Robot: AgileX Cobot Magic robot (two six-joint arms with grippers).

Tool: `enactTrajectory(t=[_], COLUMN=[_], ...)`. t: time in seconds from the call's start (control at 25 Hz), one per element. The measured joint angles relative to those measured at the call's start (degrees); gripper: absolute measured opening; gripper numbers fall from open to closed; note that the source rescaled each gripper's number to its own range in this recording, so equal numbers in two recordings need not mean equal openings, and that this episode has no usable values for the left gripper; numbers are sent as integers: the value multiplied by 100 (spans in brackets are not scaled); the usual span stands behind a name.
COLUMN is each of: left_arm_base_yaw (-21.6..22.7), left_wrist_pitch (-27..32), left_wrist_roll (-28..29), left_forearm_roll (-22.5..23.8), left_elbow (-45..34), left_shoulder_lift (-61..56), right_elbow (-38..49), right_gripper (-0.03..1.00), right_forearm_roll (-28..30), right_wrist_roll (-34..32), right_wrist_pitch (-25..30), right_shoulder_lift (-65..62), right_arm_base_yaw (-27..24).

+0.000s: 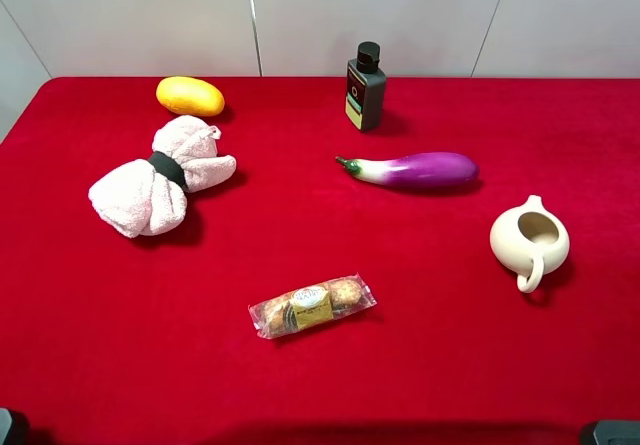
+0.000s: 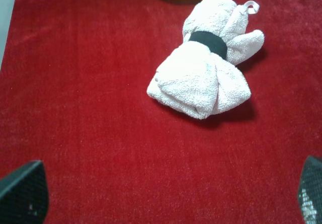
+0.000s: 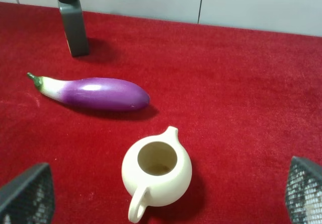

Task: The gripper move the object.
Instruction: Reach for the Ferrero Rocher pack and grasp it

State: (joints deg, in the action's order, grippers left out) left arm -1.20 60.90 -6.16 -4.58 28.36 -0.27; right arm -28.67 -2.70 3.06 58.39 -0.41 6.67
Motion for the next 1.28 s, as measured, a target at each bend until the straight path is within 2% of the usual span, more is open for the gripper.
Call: enactTrajectory(t=[0.68,0.92,1.08,1.28], left_arm_base_yaw=[0,0,0,0], left_wrist_pitch=[0,0,0,0], left_wrist_roll=[0,0,0,0], left_forearm_roll=[0,0,0,0], left_elbow=[0,0,0,0], left_shoulder_lift=[0,0,0,0], right_elbow=[-12,-518,-889,-1135], right_gripper=[100,100,100,100], right_forearm_roll=[-188,-193,-195,-346], right_wrist_roll=[47,254,627,1408], right_wrist_pitch=[0,-11,-23,-18], right_shoulder_lift=[10,772,1495,2276], right_arm_base_yaw=[0,0,0,19])
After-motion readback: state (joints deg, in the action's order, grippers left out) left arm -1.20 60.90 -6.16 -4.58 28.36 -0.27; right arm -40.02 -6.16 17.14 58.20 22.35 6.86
